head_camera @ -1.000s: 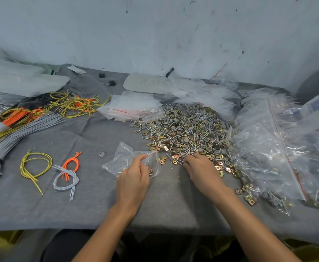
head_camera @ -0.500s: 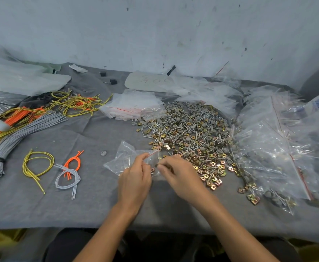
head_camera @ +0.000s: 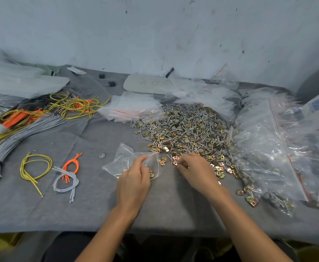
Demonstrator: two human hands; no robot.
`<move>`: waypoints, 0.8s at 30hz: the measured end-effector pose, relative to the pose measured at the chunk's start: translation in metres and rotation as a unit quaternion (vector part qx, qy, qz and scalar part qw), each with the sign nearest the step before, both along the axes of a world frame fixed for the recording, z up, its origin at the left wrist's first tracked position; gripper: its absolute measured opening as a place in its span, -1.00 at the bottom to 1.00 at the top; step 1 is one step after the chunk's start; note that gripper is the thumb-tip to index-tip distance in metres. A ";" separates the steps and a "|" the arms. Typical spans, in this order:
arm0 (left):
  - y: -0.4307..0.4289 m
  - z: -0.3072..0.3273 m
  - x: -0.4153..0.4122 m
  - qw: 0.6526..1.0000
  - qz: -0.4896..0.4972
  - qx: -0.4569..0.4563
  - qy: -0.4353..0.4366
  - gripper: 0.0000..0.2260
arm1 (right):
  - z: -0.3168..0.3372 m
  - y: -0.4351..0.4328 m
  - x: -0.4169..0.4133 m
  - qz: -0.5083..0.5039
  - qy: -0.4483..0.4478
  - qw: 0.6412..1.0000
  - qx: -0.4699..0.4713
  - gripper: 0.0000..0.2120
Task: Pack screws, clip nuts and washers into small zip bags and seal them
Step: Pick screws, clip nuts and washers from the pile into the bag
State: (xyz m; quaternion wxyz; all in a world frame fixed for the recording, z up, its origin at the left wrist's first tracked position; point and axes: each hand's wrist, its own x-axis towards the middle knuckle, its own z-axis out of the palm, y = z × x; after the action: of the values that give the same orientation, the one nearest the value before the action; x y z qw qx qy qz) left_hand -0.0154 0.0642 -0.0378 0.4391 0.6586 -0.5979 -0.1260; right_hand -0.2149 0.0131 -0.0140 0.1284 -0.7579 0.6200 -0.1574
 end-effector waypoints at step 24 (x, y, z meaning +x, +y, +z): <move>0.005 0.005 -0.003 1.000 -0.001 0.017 -0.016 -0.61 | 0.003 0.036 0.047 0.093 -0.124 0.984 -0.090 -0.93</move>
State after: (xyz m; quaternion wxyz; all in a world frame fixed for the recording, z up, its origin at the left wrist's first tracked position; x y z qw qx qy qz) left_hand -0.0184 0.0688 -0.0326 0.4178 0.6672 -0.6036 -0.1263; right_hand -0.1679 0.0489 -0.0114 0.1497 -0.7950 0.5095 -0.2931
